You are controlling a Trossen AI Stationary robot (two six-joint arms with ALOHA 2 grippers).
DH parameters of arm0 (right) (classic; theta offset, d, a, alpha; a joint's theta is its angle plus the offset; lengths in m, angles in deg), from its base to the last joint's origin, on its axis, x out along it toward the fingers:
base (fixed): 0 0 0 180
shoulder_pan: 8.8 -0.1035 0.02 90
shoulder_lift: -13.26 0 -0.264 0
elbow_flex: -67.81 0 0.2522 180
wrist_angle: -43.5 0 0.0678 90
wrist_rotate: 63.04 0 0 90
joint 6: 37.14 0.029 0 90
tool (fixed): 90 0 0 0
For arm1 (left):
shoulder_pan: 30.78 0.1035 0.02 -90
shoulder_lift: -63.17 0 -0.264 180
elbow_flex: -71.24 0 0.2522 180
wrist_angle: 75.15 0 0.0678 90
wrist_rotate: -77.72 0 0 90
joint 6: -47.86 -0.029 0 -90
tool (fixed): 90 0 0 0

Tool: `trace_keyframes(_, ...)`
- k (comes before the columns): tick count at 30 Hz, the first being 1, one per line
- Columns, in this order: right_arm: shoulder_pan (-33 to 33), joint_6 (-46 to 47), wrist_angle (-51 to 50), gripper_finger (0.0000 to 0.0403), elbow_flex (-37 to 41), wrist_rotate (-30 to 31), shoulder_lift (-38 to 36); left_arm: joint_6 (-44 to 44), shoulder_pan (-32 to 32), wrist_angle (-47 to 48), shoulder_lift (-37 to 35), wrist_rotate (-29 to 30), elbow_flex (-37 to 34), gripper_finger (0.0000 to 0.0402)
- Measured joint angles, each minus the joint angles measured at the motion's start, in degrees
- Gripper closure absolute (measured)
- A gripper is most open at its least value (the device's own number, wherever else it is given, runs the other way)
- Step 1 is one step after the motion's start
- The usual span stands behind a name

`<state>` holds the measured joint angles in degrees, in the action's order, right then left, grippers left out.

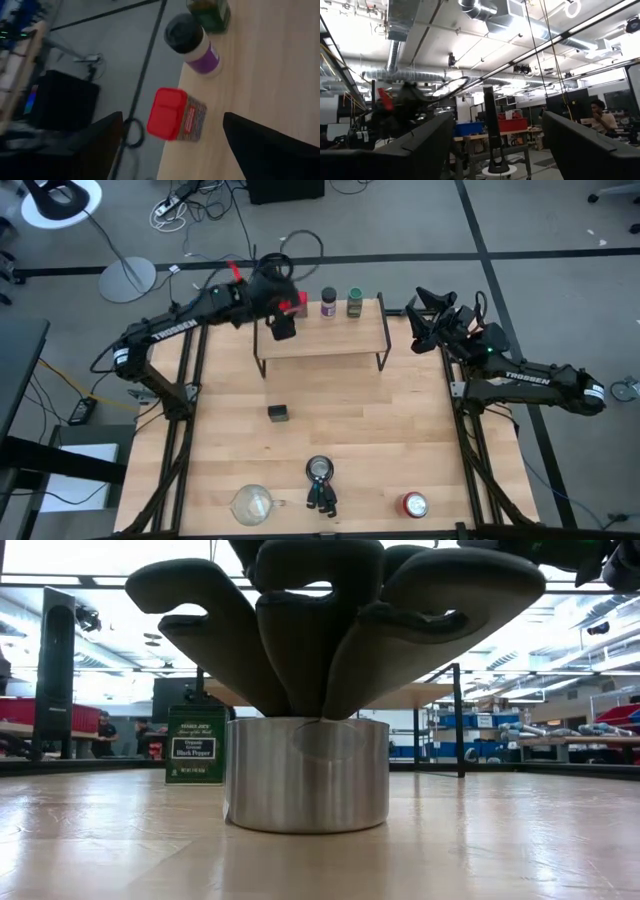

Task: Shelf spices
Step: Remove the red seasoning can from the shelf

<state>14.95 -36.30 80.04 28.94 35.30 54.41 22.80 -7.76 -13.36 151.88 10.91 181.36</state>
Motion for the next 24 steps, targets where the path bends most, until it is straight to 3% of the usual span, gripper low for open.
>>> trace_keyframes(9, 0.00, 0.00, 0.24, 0.0094, 0.00, 0.29, 0.00, 0.22, 9.09, -1.33, 3.09, -14.77, -0.02, 0.0050)
trace_keyframes(17, 0.00, 0.00, 0.22, 0.0094, 0.00, 1.29, -0.02, -0.07, 12.65, -0.82, 4.84, -20.84, -0.02, 0.0050)
trace_keyframes(24, 0.00, 0.00, 0.18, 0.0094, 0.00, 2.47, 0.00, -0.83, 14.04, 0.16, 6.99, -22.63, -0.04, 0.0050)
